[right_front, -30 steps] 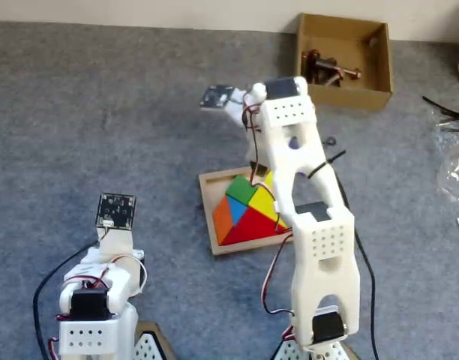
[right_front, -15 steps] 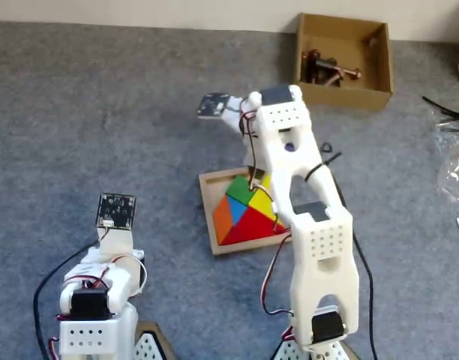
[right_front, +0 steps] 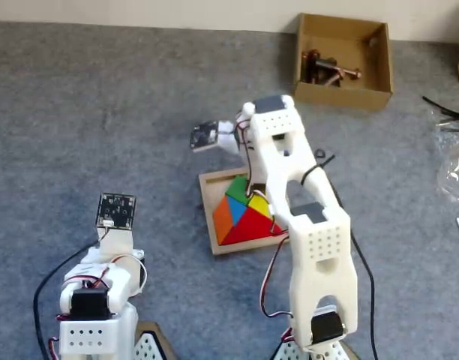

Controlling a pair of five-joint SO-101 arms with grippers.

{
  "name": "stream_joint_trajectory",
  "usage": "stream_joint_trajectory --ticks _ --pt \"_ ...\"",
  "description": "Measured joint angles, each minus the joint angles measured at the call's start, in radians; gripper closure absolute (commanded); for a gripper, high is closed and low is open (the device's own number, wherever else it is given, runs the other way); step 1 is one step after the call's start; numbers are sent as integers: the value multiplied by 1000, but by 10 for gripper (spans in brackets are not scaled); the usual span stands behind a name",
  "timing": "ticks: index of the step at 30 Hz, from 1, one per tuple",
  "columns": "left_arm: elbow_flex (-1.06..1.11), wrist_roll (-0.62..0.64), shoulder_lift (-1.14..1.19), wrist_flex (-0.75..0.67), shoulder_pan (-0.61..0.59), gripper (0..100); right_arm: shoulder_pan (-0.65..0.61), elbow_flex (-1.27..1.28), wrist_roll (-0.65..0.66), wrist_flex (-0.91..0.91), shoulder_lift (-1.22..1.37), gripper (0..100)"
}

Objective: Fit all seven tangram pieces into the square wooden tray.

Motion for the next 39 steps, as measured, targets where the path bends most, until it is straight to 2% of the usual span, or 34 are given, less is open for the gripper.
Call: stream_joint_trajectory --ticks 34,39 --pt "0 0 0 0 0 993 -3 18 21 -66 -14 909" --pt "0 0 0 0 0 993 -5 18 21 -66 -14 837"
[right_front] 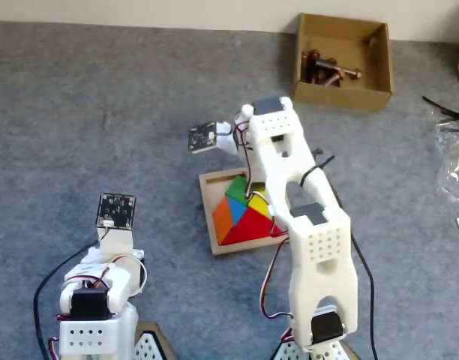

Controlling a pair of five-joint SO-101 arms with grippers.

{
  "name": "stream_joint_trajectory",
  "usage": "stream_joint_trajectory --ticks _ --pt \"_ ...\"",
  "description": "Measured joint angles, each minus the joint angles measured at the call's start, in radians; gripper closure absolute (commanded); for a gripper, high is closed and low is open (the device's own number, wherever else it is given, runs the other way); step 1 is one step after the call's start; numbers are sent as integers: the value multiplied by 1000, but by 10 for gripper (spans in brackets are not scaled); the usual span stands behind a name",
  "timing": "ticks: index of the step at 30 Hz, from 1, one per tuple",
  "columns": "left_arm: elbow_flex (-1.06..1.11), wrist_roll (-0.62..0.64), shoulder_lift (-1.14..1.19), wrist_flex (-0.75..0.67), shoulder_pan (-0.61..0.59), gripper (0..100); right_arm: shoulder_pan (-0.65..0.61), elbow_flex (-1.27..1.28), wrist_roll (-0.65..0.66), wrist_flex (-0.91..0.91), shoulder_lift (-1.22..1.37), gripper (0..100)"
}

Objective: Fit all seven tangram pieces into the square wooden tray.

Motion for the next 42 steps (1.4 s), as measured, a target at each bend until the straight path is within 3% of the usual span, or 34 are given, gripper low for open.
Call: stream_joint_trajectory --ticks 21,30,35,37,40,42 --pt "0 0 0 0 0 993 -23 2 2 2 0 814" --pt "0 0 0 0 0 993 -29 -137 2 74 0 814" --pt "0 0 0 0 0 993 -37 -144 -63 81 2 819" --pt "0 0 0 0 0 993 -35 -144 -100 81 2 858" --pt "0 0 0 0 0 993 -34 -144 -166 81 2 995" --pt "0 0 0 0 0 993 -25 -144 -209 81 2 979"
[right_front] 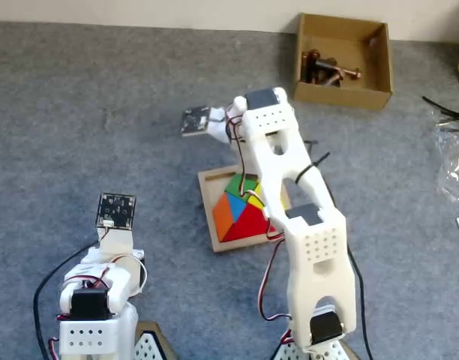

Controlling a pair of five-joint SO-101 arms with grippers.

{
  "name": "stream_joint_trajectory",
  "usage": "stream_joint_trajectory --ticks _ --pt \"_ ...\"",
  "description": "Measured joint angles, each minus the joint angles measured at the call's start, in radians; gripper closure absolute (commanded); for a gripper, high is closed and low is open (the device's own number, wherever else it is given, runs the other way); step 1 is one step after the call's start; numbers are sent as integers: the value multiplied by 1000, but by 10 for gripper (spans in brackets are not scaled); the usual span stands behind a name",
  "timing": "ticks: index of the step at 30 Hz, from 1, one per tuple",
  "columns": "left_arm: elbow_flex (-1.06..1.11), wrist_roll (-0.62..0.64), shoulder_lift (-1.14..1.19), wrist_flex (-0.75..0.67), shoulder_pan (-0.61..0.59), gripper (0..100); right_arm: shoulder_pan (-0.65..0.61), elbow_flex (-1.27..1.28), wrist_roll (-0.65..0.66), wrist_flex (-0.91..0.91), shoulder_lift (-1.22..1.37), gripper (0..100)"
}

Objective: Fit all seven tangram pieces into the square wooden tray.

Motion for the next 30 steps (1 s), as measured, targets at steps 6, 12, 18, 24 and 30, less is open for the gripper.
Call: stream_joint_trajectory --ticks 6,12,18,24,30 --pt "0 0 0 0 0 993 60 -86 -241 0 0 978" --pt "0 0 0 0 0 993 132 -140 -545 0 0 941" --pt "0 0 0 0 0 993 170 -143 -669 0 0 853" --pt "0 0 0 0 0 993 201 -143 -707 -18 54 849" --pt "0 0 0 0 0 993 236 -146 -795 -69 157 828"
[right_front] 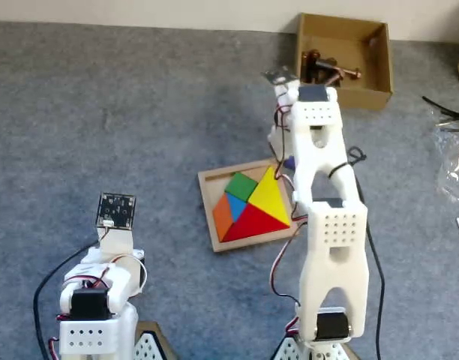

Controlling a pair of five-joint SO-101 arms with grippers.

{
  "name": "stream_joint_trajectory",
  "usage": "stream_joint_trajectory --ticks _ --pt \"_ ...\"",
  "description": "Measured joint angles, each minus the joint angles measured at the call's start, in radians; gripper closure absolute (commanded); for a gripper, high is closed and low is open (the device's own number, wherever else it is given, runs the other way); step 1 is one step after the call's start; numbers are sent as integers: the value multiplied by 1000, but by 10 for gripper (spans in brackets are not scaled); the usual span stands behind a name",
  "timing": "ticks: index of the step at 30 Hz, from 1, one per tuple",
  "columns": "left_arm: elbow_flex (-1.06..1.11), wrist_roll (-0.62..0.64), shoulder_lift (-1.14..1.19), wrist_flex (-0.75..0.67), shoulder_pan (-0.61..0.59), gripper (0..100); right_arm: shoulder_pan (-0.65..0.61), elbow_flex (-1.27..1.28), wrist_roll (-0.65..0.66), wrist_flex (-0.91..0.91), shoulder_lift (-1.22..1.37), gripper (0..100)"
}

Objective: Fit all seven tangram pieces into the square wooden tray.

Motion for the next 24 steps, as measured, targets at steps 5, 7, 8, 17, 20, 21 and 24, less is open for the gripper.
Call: stream_joint_trajectory --ticks 5,7,8,17,20,21,24 --pt "0 0 0 0 0 993 2 -6 -43 -5 3 781" --pt "0 0 0 0 0 993 2 -6 -52 -5 3 780" --pt "0 0 0 0 0 993 2 -6 -54 -5 3 779" --pt "0 0 0 0 0 993 -5 -6 -152 -5 3 778" --pt "0 0 0 0 0 993 -21 -6 -190 -5 3 778" --pt "0 0 0 0 0 993 -26 -6 -204 -5 3 778" --pt "0 0 0 0 0 993 -41 -6 -235 -5 3 778"
